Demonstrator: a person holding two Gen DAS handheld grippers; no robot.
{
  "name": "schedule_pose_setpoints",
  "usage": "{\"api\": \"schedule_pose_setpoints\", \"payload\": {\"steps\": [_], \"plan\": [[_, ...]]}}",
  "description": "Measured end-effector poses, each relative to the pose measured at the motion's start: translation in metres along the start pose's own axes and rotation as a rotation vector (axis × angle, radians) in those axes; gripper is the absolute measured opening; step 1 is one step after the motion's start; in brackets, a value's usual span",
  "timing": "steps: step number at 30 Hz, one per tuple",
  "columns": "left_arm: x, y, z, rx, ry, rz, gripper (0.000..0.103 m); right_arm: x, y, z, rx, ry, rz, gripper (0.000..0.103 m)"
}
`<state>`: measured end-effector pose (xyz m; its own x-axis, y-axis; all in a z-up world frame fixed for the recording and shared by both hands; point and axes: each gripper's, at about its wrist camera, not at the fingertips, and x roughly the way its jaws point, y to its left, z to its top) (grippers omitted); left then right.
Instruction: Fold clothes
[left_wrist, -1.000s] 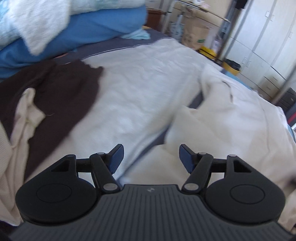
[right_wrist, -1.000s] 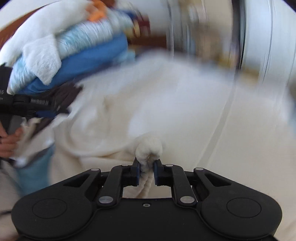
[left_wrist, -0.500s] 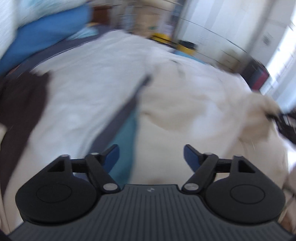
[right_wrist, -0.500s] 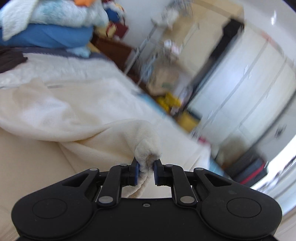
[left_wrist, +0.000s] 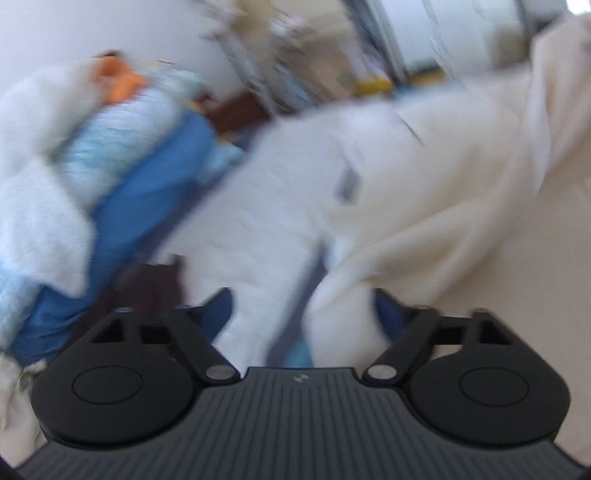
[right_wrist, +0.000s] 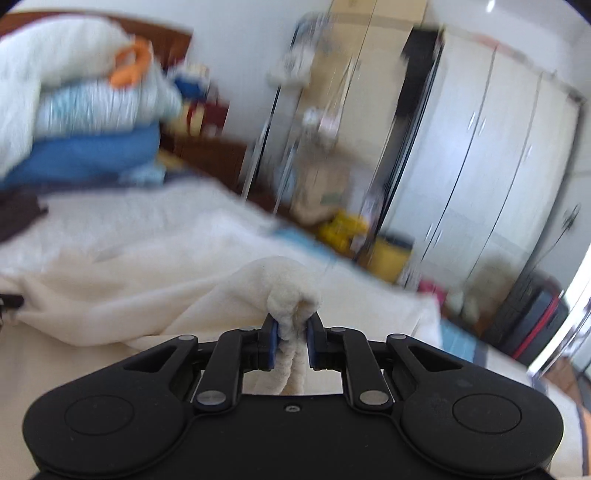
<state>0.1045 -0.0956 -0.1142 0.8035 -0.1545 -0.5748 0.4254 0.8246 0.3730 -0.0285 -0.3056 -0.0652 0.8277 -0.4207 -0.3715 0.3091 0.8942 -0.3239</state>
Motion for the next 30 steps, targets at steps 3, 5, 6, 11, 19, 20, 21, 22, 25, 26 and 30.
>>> {"api": "schedule_pose_setpoints", "payload": {"steps": [3,5,6,11,19,20,21,22,25,26,30], "plan": [[-0.010,0.035,-0.004,-0.140,0.018,0.061,0.051,-0.023,0.004,0.003,-0.043,-0.106,-0.079,0.020],[-0.006,0.056,-0.009,-0.213,0.083,0.072,0.045,-0.031,0.005,0.003,-0.047,-0.096,-0.094,0.020],[-0.003,0.067,-0.012,-0.245,0.118,0.084,0.044,-0.032,0.004,0.002,-0.025,-0.072,-0.086,0.020],[0.019,0.096,-0.025,-0.378,0.244,0.025,0.043,-0.035,-0.016,-0.003,0.218,0.042,0.022,0.043],[0.006,0.069,-0.016,-0.371,0.185,-0.442,0.055,-0.016,-0.093,-0.068,1.031,0.231,0.260,0.062],[0.006,0.064,-0.016,-0.355,0.193,-0.452,0.056,-0.010,-0.101,-0.083,1.147,0.266,0.294,0.062],[0.006,0.058,-0.016,-0.340,0.203,-0.459,0.057,-0.002,-0.108,-0.097,1.250,0.304,0.327,0.062],[0.007,0.053,-0.016,-0.325,0.212,-0.467,0.057,0.004,-0.110,-0.108,1.318,0.335,0.343,0.062],[0.004,0.043,-0.015,-0.259,0.201,-0.449,0.059,0.015,-0.108,-0.124,1.407,0.383,0.356,0.064],[0.003,0.040,-0.014,-0.242,0.191,-0.464,0.061,0.017,-0.106,-0.124,1.407,0.386,0.355,0.065],[-0.005,0.026,-0.010,-0.136,0.151,-0.538,0.082,0.025,-0.099,-0.120,1.385,0.405,0.396,0.070]]}}
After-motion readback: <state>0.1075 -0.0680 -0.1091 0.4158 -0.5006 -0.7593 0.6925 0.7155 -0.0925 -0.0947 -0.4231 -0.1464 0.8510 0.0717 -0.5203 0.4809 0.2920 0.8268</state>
